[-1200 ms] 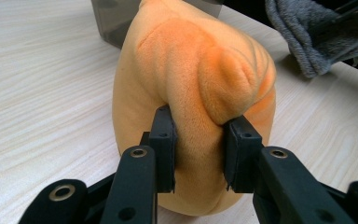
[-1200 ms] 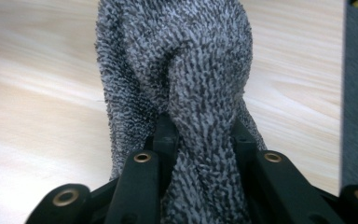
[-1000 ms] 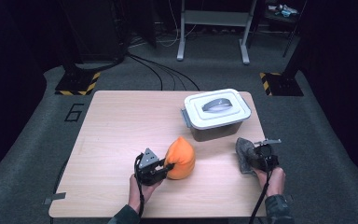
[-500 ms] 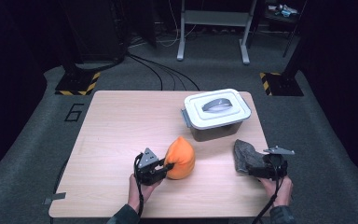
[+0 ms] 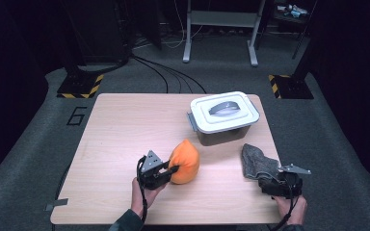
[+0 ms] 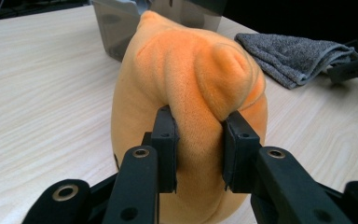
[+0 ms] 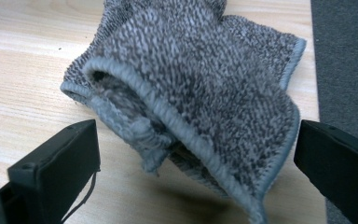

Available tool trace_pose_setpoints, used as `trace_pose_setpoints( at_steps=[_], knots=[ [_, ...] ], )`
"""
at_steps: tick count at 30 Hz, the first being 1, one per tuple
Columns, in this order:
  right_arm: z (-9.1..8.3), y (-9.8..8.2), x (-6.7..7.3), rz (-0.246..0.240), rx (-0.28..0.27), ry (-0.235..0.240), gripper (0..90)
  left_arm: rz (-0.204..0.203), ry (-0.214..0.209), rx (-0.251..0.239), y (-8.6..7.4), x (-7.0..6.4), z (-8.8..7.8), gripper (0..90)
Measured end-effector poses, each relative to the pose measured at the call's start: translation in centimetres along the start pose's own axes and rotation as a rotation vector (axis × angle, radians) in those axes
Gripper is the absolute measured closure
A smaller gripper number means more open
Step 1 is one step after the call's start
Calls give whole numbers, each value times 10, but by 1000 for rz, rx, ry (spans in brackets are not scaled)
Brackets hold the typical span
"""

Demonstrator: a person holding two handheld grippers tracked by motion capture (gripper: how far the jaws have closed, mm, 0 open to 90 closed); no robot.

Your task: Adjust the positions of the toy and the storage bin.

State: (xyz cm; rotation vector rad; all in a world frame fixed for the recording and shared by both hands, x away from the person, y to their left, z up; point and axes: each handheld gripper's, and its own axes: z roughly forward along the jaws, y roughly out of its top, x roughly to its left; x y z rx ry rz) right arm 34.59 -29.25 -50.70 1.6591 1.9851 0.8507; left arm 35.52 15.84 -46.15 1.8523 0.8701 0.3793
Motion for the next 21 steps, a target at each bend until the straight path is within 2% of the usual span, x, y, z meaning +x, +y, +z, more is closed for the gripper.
trace_pose_setpoints(
  at_steps=[3, 8, 10, 12, 14, 17, 21],
  knots=[
    [3, -3, 0, -5, 8, -6, 0, 3, 10, -6, 1, 4, -4, 705],
    [9, -9, 1, -18, 7, -2, 0, -18, 28, -19, 3, 10, -14, 705],
    [11, -12, 1, -18, 5, 8, 0, -11, 38, -22, 4, 14, -17, 705],
    [13, -14, 4, -59, 7, -23, 0, -22, 47, -28, 4, 16, -21, 705],
    [14, -15, 5, -75, -12, -25, 0, -23, 57, -30, 4, 19, -25, 706],
    [15, -15, 5, -65, -16, -29, 0, -23, 68, -25, 4, 26, -29, 707],
    [15, -16, 4, -66, -27, -29, 0, -43, 85, -27, 4, 32, -31, 709]
  ],
)
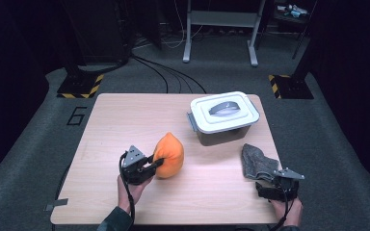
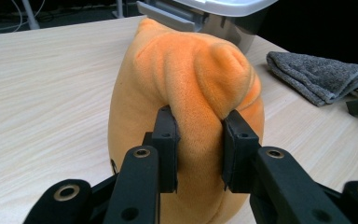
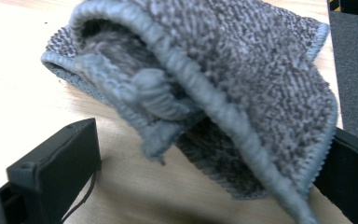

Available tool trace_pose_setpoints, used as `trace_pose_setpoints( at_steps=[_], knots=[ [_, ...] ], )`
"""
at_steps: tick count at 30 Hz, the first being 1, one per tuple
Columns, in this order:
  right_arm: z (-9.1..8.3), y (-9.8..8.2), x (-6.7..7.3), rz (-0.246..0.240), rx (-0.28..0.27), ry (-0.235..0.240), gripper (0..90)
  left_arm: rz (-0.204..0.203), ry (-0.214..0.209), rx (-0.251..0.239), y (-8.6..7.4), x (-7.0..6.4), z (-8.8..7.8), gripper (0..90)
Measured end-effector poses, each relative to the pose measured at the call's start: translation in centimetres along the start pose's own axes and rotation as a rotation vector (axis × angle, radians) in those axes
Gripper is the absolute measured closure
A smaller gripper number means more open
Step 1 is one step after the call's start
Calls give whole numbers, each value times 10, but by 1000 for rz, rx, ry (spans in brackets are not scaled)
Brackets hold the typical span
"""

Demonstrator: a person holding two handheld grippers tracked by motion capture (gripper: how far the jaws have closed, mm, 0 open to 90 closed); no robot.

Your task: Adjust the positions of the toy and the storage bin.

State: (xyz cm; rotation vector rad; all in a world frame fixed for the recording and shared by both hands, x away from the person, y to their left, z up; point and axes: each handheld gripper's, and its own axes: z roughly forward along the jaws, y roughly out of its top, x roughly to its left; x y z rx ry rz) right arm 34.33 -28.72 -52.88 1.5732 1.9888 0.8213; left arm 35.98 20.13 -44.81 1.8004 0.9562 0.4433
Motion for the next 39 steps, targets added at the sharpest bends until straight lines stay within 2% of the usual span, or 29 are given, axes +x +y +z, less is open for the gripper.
trace_pose_setpoints(
  at_steps=[3, 6, 9, 12, 14, 16, 20, 22, 24, 31, 34, 39],
  knots=[
    [0, 0, -1, -1, -2, -4, 0, 8, 14, 4, 2, 7, -4, 711],
    [1, 0, -2, 5, -2, -5, 0, -18, 28, -10, 5, 17, -8, 711],
    [0, 0, -1, 7, -4, -7, 0, -3, 55, -28, 9, 23, -16, 712],
    [0, -1, -1, 10, -6, -9, 0, -8, 76, -53, 13, 30, -24, 712],
    [0, -1, 0, 18, -3, -11, 0, -24, 84, -57, 15, 36, -26, 713],
    [0, 0, -1, 8, -6, -8, 0, -10, 106, -55, 17, 39, -28, 712],
    [-1, -1, 0, 19, -3, -13, 0, -19, 121, -60, 17, 45, -33, 712],
    [-1, -1, 0, 23, -3, -15, 0, -18, 128, -47, 18, 49, -35, 712],
    [-1, -1, 0, 18, -5, -13, 0, 2, 146, -49, 19, 51, -37, 712],
    [0, -1, 0, 10, -6, -9, 0, -5, 178, -30, 17, 64, -45, 712],
    [0, -1, 0, 10, -5, -8, 0, -11, 203, -36, 16, 72, -50, 712],
    [0, -1, 0, 10, -6, -8, 0, -10, 240, -20, 14, 84, -60, 712]
  ],
)
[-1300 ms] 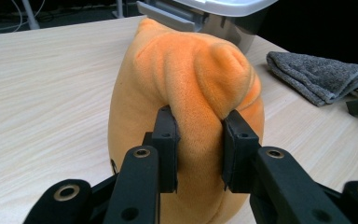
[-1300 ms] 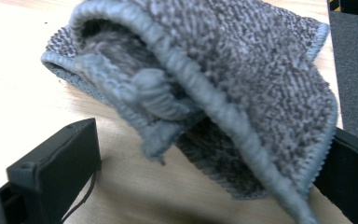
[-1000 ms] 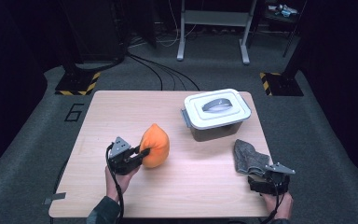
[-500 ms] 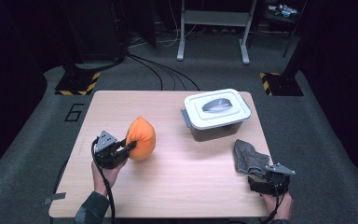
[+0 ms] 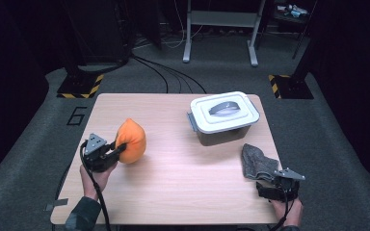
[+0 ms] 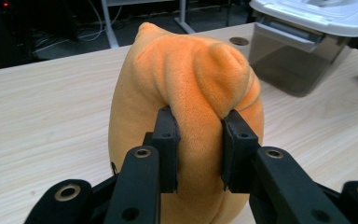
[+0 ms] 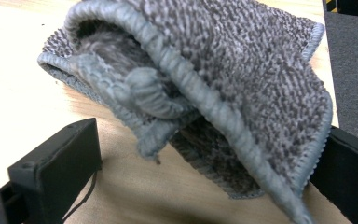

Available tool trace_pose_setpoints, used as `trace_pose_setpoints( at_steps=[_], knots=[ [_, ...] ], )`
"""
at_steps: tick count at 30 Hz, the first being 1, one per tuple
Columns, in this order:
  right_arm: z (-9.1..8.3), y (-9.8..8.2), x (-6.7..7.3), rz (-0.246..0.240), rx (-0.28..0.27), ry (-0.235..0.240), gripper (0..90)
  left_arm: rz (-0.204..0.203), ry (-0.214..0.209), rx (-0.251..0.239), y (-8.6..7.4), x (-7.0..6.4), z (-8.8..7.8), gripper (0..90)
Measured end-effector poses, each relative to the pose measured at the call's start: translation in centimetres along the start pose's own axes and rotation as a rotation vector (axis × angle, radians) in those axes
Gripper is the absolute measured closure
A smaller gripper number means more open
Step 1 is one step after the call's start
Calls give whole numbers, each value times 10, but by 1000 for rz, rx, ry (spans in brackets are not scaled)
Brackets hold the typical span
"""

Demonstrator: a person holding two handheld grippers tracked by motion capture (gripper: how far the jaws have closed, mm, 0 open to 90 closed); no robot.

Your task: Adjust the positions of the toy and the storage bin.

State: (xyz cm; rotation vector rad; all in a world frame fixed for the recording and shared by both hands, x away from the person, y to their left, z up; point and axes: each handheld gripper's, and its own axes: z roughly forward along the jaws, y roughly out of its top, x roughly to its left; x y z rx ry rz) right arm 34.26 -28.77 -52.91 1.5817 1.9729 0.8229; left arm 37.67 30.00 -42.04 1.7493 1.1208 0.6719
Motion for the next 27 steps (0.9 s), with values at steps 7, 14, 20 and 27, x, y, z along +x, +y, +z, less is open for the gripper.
trace_pose_setpoints(
  at_steps=[7, 14, 20, 27],
  knots=[
    [0, 0, 0, 0, 0, 0, 0, -2, 56, 9, 0, 19, -9, 712],
    [0, 0, 0, 0, -1, -1, 0, 18, 107, 24, 6, 37, -14, 711],
    [0, 0, 0, -1, -1, -2, 0, 31, 145, 49, 10, 52, -17, 711],
    [0, 0, 0, -1, -1, -2, 0, 39, 184, 78, 8, 67, -18, 710]
  ],
)
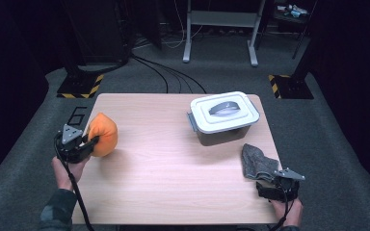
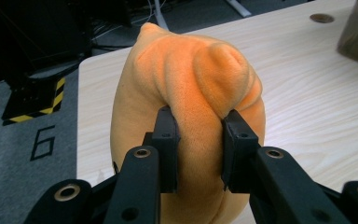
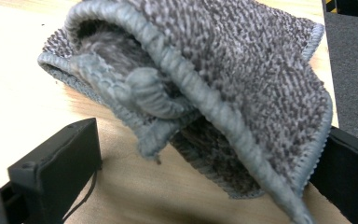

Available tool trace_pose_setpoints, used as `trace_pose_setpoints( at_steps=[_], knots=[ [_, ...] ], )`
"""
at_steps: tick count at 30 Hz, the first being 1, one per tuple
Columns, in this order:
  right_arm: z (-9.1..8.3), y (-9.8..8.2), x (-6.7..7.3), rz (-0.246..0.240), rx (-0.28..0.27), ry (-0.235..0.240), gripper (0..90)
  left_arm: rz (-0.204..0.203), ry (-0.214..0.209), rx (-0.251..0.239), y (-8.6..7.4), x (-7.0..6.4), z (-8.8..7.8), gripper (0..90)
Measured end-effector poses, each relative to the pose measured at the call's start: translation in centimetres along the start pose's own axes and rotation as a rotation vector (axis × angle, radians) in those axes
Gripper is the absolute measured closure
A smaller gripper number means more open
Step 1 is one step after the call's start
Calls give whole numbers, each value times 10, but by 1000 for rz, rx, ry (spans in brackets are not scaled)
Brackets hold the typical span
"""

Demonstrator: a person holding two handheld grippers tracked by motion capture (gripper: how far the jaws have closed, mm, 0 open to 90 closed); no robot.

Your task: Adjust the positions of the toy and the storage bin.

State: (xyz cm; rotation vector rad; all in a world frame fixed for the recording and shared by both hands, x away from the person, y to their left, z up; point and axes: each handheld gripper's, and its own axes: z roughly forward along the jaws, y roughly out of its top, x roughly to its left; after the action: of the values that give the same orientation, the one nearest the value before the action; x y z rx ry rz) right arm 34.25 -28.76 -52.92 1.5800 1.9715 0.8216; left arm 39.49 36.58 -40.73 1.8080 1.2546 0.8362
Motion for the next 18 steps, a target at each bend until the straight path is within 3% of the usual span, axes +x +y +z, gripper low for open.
trace_pose_setpoints(
  at_steps=[5, 9, 12, 13, 15, 18],
  knots=[
    [0, 0, 0, 0, -1, 0, 0, 11, 23, 18, -1, 7, 2, 710],
    [0, 0, 0, 0, -1, 0, 0, 20, 32, 57, -4, 10, 10, 709],
    [0, 0, 1, 6, -3, -2, 0, 47, 23, 112, -11, 7, 20, 706],
    [0, 0, 1, 5, -3, -2, 0, 33, 7, 137, -16, 6, 26, 703],
    [0, 0, 0, -2, -1, 0, 0, 26, -5, 134, -21, 4, 30, 693],
    [0, 0, 0, -2, 0, 0, 0, -16, -28, 121, -24, 1, 33, 648]
  ],
)
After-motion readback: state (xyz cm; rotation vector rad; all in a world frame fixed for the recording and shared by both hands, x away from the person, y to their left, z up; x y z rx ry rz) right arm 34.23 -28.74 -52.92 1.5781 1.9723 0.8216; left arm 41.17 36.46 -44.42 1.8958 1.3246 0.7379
